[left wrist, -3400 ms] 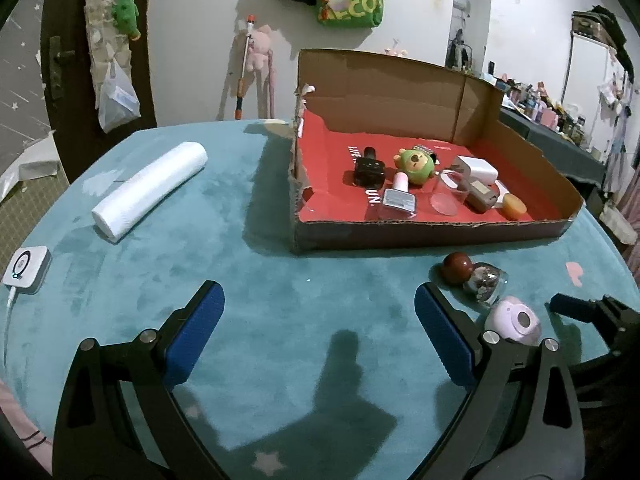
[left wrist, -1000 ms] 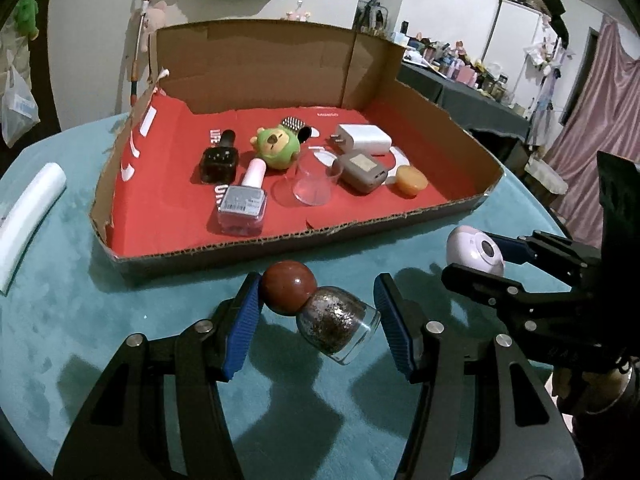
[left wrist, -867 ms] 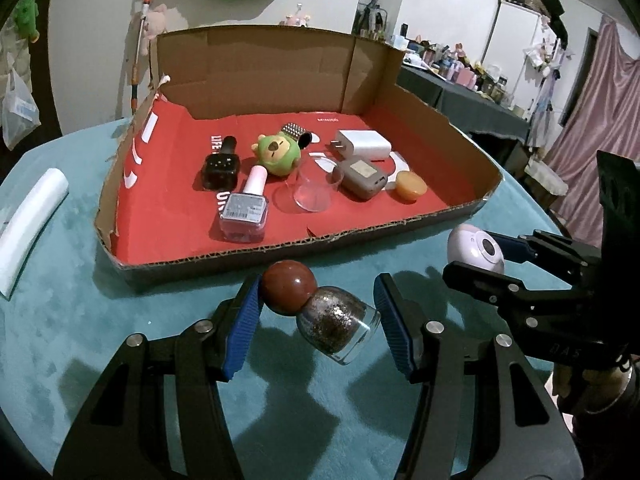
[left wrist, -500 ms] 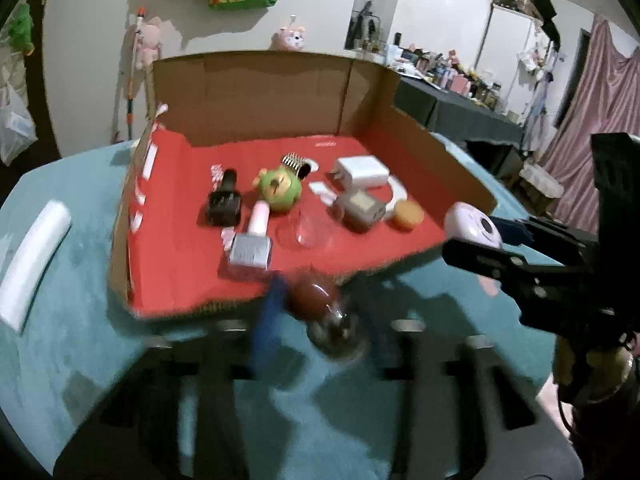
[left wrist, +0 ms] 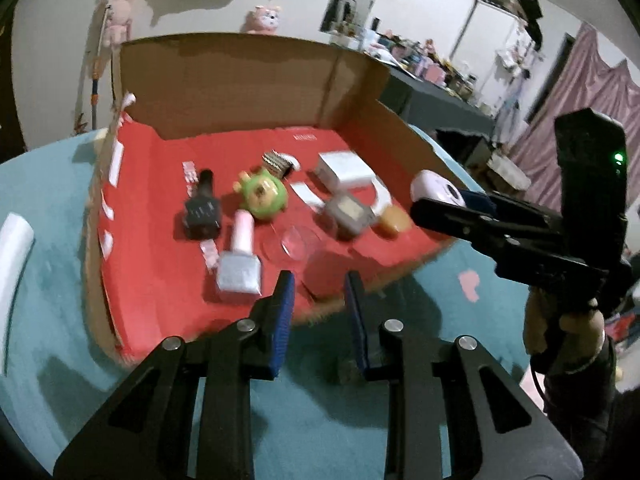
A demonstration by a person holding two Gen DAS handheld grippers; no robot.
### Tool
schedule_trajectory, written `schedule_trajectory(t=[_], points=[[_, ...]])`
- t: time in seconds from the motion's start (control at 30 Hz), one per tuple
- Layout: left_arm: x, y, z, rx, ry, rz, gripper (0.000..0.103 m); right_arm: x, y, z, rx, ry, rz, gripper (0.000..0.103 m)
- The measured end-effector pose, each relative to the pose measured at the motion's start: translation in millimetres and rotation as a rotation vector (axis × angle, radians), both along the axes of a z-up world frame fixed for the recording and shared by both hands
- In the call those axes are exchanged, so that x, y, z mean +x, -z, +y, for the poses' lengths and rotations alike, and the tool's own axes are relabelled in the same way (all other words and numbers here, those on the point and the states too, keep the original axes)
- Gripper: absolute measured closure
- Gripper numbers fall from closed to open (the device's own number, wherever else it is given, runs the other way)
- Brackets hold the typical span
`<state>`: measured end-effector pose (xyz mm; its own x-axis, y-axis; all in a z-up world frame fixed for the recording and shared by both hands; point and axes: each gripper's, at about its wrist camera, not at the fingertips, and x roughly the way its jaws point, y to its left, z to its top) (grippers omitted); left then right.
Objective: Organize rigid objects
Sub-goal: 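Lift the ball and jar with the left gripper while the right lifts the pink case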
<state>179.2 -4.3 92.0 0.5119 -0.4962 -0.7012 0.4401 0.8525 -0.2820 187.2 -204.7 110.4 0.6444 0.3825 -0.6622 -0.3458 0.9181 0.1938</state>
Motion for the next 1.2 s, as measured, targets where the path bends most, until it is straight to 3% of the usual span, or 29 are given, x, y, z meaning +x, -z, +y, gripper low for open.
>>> schedule_trajectory(t=[0.17, 0.2, 0.3, 0.67, 0.77, 0.83, 1.1, 1.17, 1.2], points=[[-34, 12, -10, -0.011, 0.038, 0.018, 0.077, -36, 20, -6, -0.009, -0.002, 0.032, 0.047], [-39, 15, -13, -0.006, 0.04, 0.016, 0.073, -42, 24, -7, -0.011, 0.001, 0.039, 0.047], [-54, 26, -20, 0.008, 0.024, -0.004, 0.035, -56, 41, -13, -0.034, 0.018, 0.067, 0.047], [-65, 48, -39, 0.072, 0.001, -0.038, 0.032, -69, 74, -28, -0.109, 0.063, 0.095, 0.047], [-61, 51, -48, 0.099, 0.002, -0.042, 0.032, -68, 73, -30, -0.1, 0.054, 0.096, 0.041], [-58, 52, -53, 0.098, 0.009, -0.038, 0.032, -70, 71, -31, -0.12, 0.056, 0.082, 0.031], [-50, 58, -60, 0.131, 0.007, -0.025, 0.032, -66, 75, -34, -0.13, 0.043, 0.097, 0.032], [-49, 58, -60, 0.128, 0.013, -0.022, 0.038, -66, 76, -31, -0.133, 0.027, 0.096, 0.039], [-49, 57, -60, 0.127, 0.018, -0.02, 0.046, -66, 76, -30, -0.133, 0.02, 0.094, 0.044]])
